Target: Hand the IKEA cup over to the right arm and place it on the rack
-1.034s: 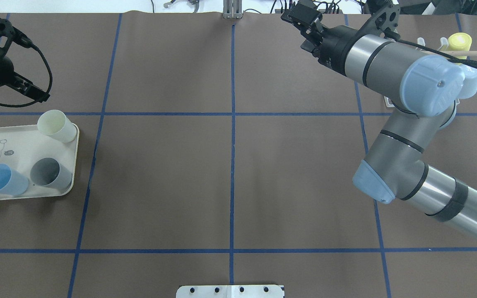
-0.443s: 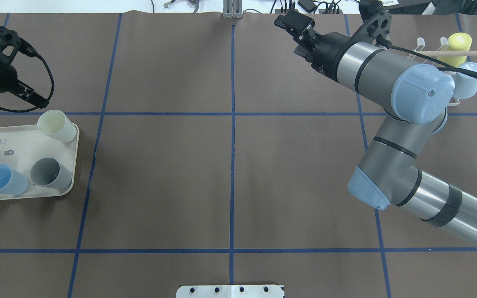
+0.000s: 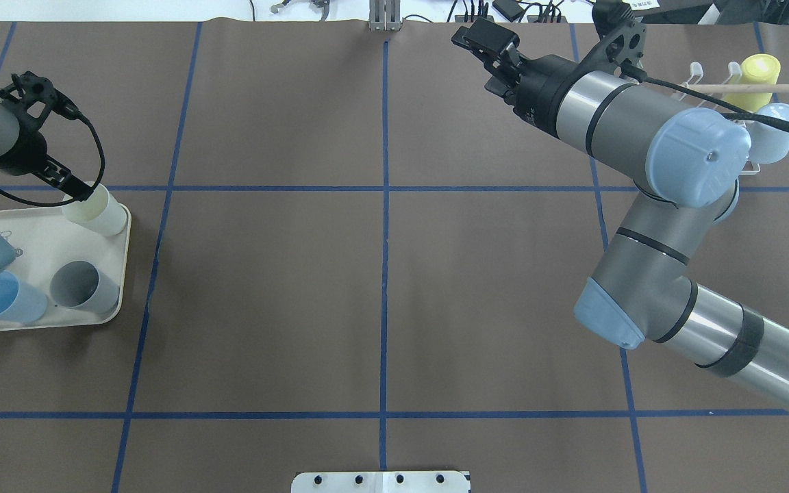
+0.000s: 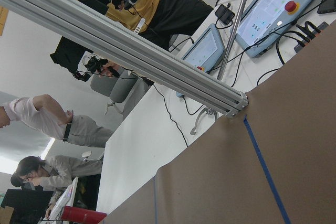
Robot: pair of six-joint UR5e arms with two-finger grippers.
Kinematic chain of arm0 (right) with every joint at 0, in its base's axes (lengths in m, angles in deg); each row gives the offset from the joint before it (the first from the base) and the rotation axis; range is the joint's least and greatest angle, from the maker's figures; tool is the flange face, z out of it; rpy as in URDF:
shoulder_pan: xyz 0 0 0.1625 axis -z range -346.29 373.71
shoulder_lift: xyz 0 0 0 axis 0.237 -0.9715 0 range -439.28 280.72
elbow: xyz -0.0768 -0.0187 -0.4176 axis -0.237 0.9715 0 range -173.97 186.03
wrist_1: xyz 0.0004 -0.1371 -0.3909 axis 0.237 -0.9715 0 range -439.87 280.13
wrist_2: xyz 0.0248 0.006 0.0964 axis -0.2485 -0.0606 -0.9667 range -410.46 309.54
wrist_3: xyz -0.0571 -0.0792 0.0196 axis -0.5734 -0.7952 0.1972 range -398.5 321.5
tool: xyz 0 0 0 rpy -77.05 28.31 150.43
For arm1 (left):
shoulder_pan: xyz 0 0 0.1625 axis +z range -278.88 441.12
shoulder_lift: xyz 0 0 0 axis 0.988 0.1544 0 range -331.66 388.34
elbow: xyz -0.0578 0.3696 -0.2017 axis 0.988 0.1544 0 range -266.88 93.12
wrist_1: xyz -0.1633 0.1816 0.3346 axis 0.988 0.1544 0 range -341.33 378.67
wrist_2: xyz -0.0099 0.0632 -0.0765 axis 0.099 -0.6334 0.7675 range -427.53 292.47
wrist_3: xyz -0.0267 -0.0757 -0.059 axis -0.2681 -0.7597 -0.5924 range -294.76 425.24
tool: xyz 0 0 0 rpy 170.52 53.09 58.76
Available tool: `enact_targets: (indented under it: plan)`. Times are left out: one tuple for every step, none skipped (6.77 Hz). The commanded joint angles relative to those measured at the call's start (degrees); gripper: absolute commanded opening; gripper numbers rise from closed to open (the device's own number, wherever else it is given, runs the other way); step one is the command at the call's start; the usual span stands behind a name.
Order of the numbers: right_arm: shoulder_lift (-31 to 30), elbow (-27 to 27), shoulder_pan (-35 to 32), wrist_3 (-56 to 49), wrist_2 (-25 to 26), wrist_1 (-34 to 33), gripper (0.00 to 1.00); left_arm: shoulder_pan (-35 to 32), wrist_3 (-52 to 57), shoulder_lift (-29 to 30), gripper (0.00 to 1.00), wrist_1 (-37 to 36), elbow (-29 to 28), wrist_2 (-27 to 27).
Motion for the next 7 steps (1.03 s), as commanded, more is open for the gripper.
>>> enact_targets:
  plan:
    - [-0.01,-0.26,-0.01,0.00,0.04,0.07,1.00,1.15,0.00,-0.12,0.95,0.01,-0.06,0.07]
    - [-0.01,-0.35,-0.01,0.00,-0.04,0.07,1.00,1.15,0.09,-0.21,0.50,0.01,-0.14,0.07]
    - [-0.01,-0.35,-0.01,0.00,0.04,0.07,1.00,1.15,0.79,-0.21,0.15,-0.08,-0.40,-0.02]
    - [-0.01,-0.26,-0.01,0.00,-0.04,0.07,1.00,1.33,0.88,-0.03,0.03,-0.16,-0.23,0.07]
    - [0.08,-0.26,-0.01,-0.08,-0.04,0.07,1.00,2.20,0.88,-0.12,0.00,-0.08,-0.23,0.07]
    - [0.08,-0.26,-0.01,-0.08,-0.04,0.07,1.00,2.21,0.88,-0.12,0.00,-0.51,0.55,0.07]
    - [0.08,-0.26,-0.01,0.00,-0.04,0.07,1.00,1.95,1.06,-0.47,0.00,-1.47,2.39,-0.37]
